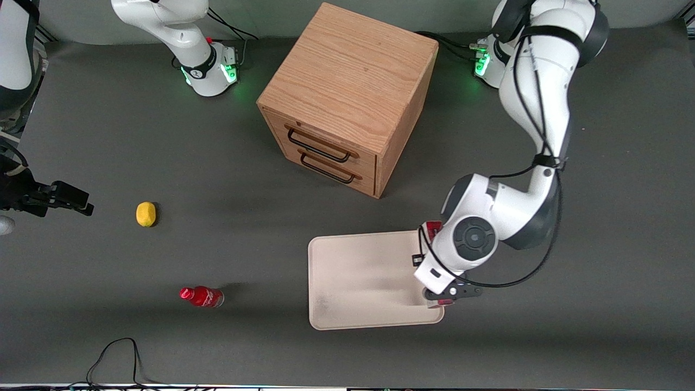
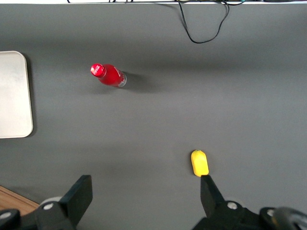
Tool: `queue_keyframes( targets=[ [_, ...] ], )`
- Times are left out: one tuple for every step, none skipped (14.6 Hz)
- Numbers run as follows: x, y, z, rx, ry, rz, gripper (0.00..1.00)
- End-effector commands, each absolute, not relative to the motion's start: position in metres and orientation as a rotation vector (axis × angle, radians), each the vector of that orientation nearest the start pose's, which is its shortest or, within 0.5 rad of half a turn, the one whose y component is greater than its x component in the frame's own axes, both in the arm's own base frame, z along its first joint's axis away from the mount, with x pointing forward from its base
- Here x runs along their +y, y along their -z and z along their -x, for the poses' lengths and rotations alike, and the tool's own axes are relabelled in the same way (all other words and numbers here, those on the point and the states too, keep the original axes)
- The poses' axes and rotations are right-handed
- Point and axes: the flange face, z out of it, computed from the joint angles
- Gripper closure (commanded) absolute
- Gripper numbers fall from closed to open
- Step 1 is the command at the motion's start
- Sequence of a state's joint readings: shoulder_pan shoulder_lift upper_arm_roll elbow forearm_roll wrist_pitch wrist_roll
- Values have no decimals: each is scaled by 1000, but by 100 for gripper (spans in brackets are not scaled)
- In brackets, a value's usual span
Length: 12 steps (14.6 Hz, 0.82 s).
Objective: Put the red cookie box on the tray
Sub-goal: 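Carry the box over the tray and lower it onto the tray, then open the left gripper and release the box on the tray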
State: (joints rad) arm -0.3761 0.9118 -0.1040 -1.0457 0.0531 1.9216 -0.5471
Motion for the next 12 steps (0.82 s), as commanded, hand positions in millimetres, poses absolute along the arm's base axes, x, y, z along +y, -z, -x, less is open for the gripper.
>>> queue_keyframes(
  targets=[
    [-341, -267, -704, -153, -4, 3142, 100],
    [-338, -256, -705, -156, 4, 3131, 100],
    [-339, -250, -706, -154, 14, 3130, 100],
    [-339, -247, -706, -156, 18, 3131, 100],
    [-338, -246, -707, -151, 20, 3129, 100],
    [-334, -245, -709, -153, 27, 3126, 100],
    [-330, -244, -710, -157, 36, 3121, 84],
    [-331, -242, -711, -152, 55, 3125, 1],
    [-336, -242, -709, -147, 67, 3130, 0],
    [-336, -245, -710, -152, 72, 3131, 0],
    [-335, -250, -710, -156, 78, 3136, 0],
    [-334, -259, -711, -165, 90, 3140, 0]
  ],
)
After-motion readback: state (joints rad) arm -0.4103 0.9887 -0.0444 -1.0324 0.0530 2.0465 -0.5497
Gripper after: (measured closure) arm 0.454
